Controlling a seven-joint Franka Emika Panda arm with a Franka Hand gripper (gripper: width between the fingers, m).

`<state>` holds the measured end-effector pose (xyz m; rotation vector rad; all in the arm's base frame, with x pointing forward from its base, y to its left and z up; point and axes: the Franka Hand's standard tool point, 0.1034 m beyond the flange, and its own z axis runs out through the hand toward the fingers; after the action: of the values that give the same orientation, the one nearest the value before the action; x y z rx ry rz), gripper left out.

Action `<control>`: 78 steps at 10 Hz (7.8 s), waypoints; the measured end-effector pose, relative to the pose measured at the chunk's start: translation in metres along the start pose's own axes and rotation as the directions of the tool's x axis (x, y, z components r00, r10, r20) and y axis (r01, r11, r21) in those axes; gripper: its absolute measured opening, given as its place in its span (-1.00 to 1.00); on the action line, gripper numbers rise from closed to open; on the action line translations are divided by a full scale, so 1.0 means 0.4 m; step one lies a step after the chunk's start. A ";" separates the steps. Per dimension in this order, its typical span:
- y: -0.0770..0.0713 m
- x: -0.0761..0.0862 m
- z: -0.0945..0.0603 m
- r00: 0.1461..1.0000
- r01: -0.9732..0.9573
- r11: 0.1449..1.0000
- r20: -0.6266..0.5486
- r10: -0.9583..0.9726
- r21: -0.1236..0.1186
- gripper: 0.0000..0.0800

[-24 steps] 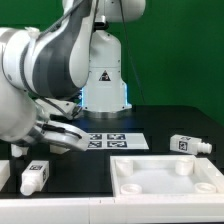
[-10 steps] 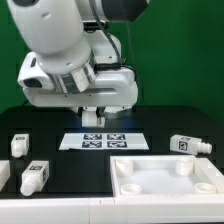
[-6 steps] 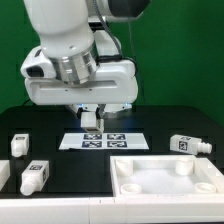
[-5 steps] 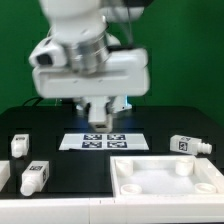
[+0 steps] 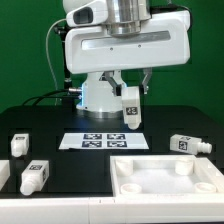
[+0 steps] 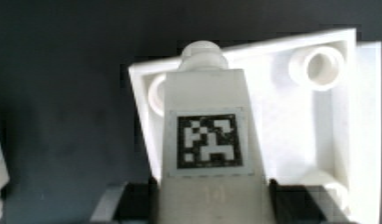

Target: Assemble one leg

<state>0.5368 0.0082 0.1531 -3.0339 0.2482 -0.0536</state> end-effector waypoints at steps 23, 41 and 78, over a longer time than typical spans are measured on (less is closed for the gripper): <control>-0.267 0.159 0.143 0.851 0.233 0.966 -0.458 -0.257 -0.110 -0.28; -0.282 0.163 0.191 0.814 0.253 0.959 -0.507 -0.283 -0.129 -0.28; -0.289 0.209 0.239 0.370 -0.929 0.369 -0.027 0.929 -0.021 -0.28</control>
Offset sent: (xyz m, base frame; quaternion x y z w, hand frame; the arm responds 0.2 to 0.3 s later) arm 0.0764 0.0781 0.0292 -0.0159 0.1819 0.0448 0.9822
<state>0.6419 0.1169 0.0720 -2.3957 1.9279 0.0273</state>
